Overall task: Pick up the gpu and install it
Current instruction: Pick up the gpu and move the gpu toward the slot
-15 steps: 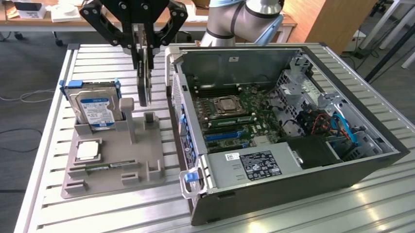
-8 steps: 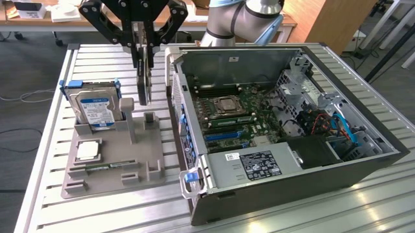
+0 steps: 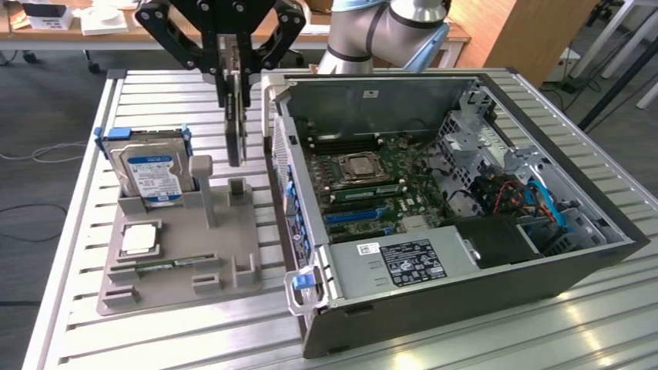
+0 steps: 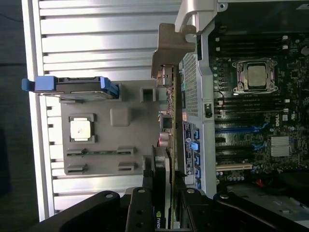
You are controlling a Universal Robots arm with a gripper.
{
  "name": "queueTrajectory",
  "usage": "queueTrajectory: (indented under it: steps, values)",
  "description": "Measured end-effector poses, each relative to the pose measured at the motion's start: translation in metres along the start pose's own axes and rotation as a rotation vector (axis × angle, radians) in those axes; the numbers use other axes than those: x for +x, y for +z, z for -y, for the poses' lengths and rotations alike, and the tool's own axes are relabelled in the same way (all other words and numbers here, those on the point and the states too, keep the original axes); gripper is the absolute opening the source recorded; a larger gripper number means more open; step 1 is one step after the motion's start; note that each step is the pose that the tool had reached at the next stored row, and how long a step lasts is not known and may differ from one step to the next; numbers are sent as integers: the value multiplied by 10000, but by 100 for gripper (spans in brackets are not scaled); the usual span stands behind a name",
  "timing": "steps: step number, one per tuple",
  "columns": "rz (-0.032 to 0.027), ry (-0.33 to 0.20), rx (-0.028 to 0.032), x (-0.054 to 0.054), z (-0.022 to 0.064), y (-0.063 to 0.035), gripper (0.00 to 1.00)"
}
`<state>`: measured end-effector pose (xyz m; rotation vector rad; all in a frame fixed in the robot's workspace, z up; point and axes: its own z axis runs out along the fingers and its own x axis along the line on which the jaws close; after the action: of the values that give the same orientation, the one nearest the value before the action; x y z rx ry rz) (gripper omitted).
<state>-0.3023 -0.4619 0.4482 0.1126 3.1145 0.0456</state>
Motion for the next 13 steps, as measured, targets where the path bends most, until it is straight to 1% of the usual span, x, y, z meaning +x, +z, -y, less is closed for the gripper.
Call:
queueTrajectory:
  steps: [5, 13]
  values:
    - [1, 0, -1, -117, -8, 4, 27]
    - [1, 0, -3, -359, -26, 10, 27]
